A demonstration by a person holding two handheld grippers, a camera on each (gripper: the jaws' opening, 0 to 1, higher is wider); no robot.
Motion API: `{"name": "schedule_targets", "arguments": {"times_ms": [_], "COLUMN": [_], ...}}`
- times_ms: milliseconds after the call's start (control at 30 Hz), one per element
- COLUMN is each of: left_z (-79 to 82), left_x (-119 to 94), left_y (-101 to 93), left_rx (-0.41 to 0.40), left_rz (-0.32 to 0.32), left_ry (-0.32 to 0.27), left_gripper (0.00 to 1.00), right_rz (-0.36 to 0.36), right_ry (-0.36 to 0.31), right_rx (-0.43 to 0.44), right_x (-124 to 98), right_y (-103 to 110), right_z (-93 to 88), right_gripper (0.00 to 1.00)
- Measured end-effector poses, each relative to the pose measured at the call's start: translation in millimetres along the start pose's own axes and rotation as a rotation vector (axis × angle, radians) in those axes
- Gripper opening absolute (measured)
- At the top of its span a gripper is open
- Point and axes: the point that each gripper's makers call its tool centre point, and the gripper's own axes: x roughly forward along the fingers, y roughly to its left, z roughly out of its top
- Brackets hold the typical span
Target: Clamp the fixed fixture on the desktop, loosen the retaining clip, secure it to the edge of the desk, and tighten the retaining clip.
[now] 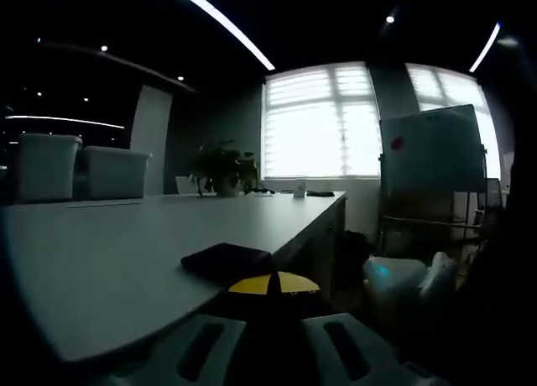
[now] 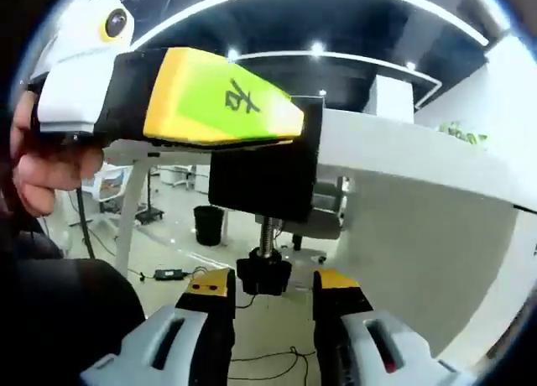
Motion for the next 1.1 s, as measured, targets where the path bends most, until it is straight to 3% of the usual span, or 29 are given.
{"name": "schedule_targets", "arguments": {"times_ms": [167, 233, 433, 800, 1100], "left_z": [1.1, 11.3, 14.4, 10.2, 8.3], "left_x": [-0.4, -1.7, -1.3, 0.5, -0.2], "left_y": [0.1, 0.7, 0.0, -0.3, 0.6], "left_rx": [-0.004, -0.024, -0.030, -0.018, -0.009], "left_rz": [0.002, 0.003, -0.001, 0.008, 0.017], "left_ry": [-0.007, -0.051, -0.064, -0.036, -0.024], "left_gripper": [0.01, 0.01, 0.01, 0.01, 0.01], "right_rz": [-0.074, -0.093, -0.147, -0.138, -0.079], "right_ry": [-0.014, -0.024, -0.026, 0.026, 0.038], "right_rx": [0.034, 0.043, 0.063, 0.070, 0.038], "right_x": [5.9, 8.0, 12.4, 16.1, 16.3], "right_y": [8.2, 10.1, 5.3, 7.3, 9.2], "right_z": [5.3, 8.4, 8.4, -3.8, -2.3], "right_gripper": [0.42, 0.42, 0.41, 0.26, 0.25]}}
